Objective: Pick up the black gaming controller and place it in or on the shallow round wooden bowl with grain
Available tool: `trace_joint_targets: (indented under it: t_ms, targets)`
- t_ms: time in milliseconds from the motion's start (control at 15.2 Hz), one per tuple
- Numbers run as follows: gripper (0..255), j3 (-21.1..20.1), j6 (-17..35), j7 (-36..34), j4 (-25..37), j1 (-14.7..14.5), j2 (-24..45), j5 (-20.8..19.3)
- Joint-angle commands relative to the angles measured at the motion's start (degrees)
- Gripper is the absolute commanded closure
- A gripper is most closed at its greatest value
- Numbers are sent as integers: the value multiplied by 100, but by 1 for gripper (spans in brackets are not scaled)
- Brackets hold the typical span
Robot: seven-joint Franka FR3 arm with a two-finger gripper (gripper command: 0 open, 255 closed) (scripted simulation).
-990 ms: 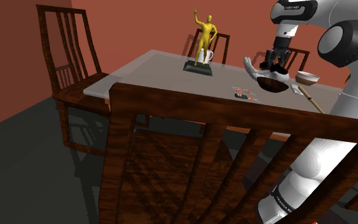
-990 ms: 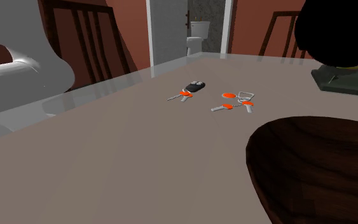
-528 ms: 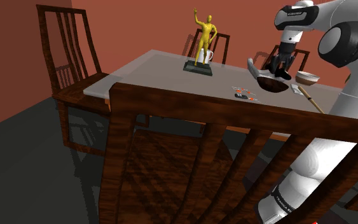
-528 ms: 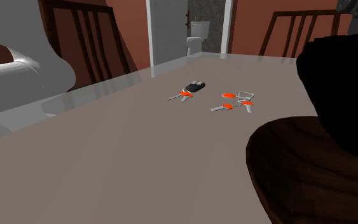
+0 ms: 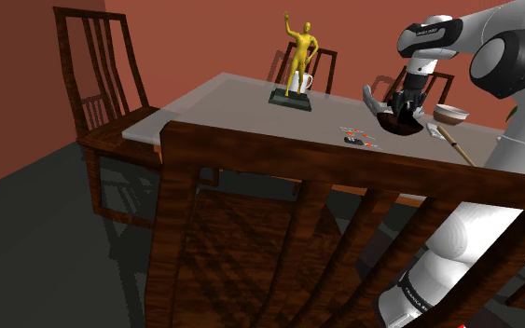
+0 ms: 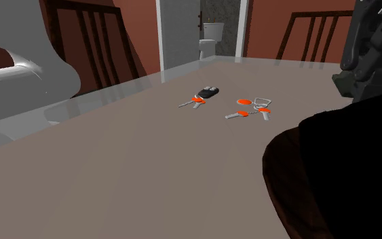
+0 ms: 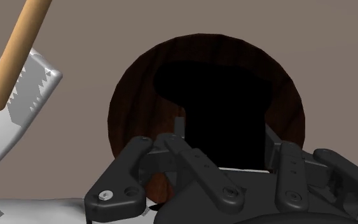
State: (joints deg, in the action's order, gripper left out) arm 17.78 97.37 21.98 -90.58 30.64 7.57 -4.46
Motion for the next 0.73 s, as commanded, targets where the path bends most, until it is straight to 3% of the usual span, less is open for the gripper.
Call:
trace_joint_targets:
  t_ms: [0,462,528,660]
  targets:
    - [255,0,82,-9,-89,-1,-12,-5]
    - [255,0,82,-8,-88,-1,-11,-5]
    - [0,0,81,-8,-87,-1,-11,-4]
    - [0,0,81,-9,-86,-1,-11,-4]
